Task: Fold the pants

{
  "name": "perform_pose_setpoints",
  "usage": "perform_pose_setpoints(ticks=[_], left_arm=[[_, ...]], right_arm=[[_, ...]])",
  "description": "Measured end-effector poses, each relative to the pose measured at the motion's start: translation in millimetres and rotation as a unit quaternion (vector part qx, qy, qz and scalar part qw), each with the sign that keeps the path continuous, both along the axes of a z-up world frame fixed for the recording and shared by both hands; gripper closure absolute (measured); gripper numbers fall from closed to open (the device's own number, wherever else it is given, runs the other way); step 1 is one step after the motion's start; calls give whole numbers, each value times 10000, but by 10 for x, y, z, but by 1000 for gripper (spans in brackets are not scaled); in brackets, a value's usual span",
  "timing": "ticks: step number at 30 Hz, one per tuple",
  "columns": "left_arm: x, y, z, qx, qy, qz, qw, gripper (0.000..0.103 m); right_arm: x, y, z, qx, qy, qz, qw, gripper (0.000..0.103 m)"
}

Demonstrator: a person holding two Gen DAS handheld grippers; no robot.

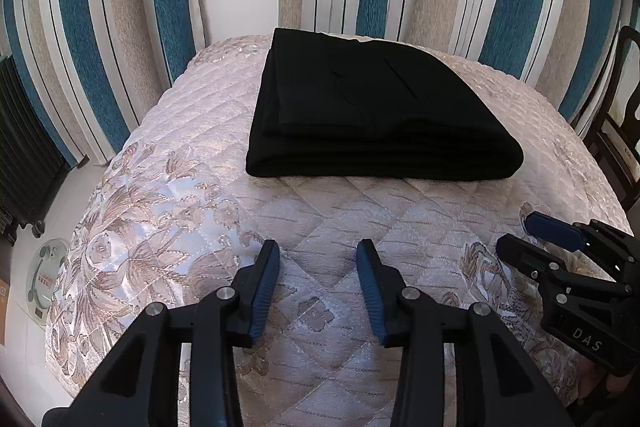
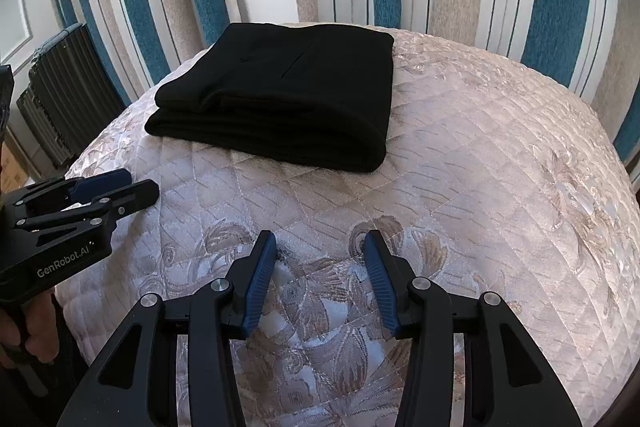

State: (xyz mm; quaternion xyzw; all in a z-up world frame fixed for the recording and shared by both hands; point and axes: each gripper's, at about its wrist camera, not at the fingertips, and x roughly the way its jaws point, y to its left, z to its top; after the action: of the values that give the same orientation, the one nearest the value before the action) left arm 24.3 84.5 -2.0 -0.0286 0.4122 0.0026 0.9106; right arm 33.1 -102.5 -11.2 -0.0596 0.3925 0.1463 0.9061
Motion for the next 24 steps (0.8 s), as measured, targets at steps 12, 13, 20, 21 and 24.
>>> perform_pose_setpoints(ticks=[12,13,20,21,24], left_arm=[[1,-2,-10,31,22,8,10000,59],[6,-15,-12,30,25,10,10000,59],[4,-13,-11,57,39,28,10000,58],[3,-11,-10,52,44,33,10000,58],[5,-2,-10,26,59,46,10000,58]], right_arm=[[-1,1,-7,-11,0,1,10000,56],[0,3,-8,-13,0,2,10000,56],[-4,0,-11,-25,-2,6,10000,56],[-3,1,-12,-25,-1,7,10000,56],[-4,3,-12,-25,-2,5,10000,56]])
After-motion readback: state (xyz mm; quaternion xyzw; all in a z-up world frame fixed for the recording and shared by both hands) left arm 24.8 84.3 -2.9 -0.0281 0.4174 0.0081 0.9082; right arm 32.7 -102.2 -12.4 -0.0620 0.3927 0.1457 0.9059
